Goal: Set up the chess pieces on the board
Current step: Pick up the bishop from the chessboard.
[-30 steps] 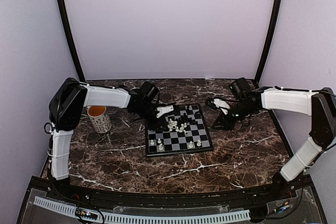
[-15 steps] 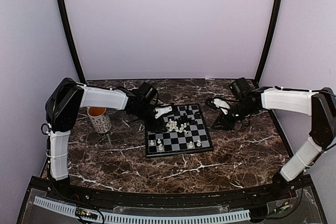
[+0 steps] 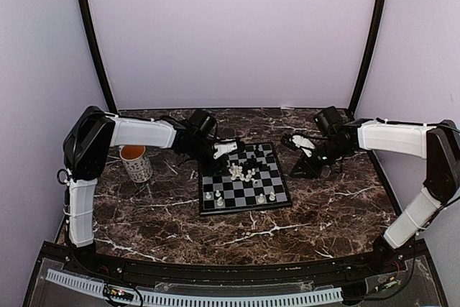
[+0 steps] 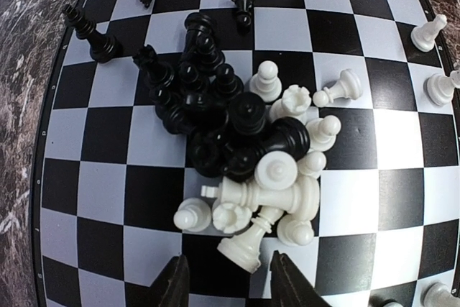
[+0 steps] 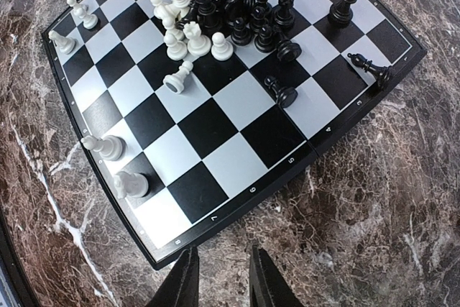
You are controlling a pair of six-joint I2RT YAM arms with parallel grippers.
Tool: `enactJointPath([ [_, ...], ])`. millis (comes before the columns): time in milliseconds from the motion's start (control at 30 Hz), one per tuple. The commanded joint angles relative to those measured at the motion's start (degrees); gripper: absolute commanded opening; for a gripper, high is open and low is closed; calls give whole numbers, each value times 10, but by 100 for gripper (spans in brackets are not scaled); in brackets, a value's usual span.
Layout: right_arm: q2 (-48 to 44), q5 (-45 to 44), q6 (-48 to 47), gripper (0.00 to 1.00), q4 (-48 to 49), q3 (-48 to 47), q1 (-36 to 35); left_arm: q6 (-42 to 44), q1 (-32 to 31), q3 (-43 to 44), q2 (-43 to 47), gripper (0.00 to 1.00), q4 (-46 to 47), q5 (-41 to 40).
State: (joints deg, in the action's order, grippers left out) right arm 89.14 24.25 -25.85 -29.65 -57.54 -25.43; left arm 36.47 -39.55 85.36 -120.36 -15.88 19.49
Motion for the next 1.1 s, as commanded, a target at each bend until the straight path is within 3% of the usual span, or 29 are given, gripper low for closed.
enactJointPath([
  [0, 7, 9, -2, 25, -1, -20, 1, 26, -10, 17, -7, 41, 4, 27],
  [467, 2, 7, -1, 25, 2, -13, 0, 23, -34, 11, -21, 33, -9, -2],
  [800, 4, 5, -3, 25, 0, -17, 0, -12, -29, -65, 42, 39, 1, -30],
  [1067, 8, 9, -3, 25, -1, -21, 0, -30, -24, -83, 51, 35, 7, -18],
])
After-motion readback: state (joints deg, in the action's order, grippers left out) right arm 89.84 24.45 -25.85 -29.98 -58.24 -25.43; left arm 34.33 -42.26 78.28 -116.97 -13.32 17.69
